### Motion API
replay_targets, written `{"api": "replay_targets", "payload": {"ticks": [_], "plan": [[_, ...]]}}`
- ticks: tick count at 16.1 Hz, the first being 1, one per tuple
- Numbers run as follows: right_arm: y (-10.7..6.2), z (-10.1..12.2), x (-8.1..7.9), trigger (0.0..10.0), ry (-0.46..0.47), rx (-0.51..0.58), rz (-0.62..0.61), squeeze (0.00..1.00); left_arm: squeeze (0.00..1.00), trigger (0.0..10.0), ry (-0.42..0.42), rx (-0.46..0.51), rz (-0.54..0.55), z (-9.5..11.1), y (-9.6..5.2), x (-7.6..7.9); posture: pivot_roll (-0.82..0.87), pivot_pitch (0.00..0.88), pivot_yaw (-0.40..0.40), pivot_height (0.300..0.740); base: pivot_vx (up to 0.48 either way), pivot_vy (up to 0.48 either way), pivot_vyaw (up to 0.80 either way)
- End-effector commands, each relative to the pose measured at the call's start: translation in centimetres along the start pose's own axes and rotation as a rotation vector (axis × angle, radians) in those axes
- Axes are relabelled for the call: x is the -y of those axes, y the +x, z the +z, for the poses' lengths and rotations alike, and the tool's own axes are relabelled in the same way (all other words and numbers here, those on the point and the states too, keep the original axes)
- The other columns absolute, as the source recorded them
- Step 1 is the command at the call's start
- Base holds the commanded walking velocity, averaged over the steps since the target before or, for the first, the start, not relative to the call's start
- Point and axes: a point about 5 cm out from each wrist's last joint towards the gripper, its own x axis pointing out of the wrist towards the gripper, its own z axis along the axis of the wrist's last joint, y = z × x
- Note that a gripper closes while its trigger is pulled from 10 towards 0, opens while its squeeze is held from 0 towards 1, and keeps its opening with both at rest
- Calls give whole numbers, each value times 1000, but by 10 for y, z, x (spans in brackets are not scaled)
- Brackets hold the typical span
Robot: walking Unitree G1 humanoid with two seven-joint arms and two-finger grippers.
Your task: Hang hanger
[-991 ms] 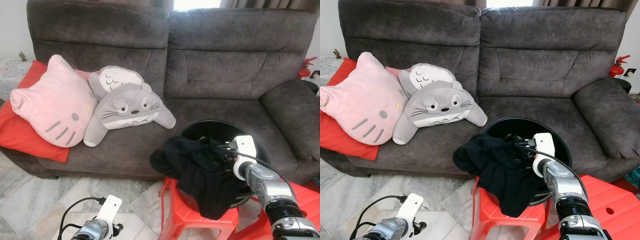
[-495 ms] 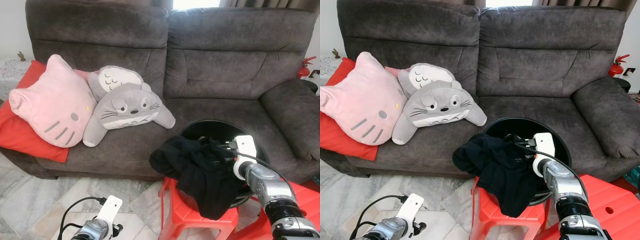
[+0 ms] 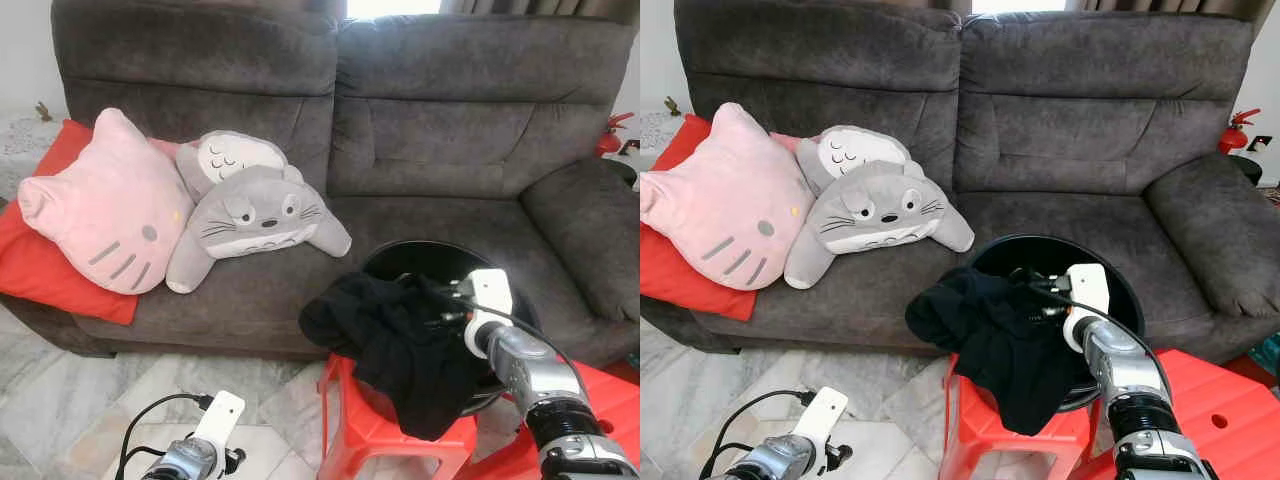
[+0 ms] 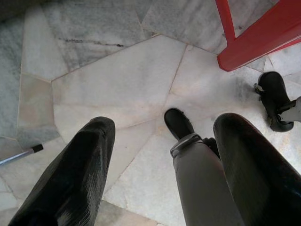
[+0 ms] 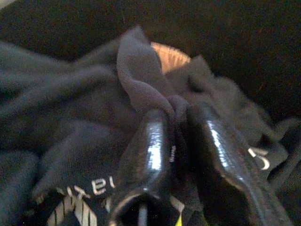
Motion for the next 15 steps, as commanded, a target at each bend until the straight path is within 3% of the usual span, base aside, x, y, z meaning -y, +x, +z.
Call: {"api": "replay_targets", "payload": {"ticks": [1,4,6,9,15], "plan": [[-3,10,2,0,17,60,-13,0,0,10000,1,-12,-2,-1,0,-2,-160,0,-36,740,0,0,0],[-8,23,3,0,7,131,-37,0,0,10000,4,-13,-1,-2,0,-2,-160,0,-33,740,0,0,0],[-18,50,-8,0,2,315,5,0,0,10000,7,-15,-1,-3,0,-2,-162,0,-29,740,0,0,0],[-33,85,-21,0,-5,500,64,0,0,10000,8,-16,1,-3,0,-2,-165,0,-27,740,0,0,0],[-60,137,-32,0,16,737,109,0,0,10000,2,-14,4,-2,0,-3,-166,0,-25,740,0,0,0]]}}
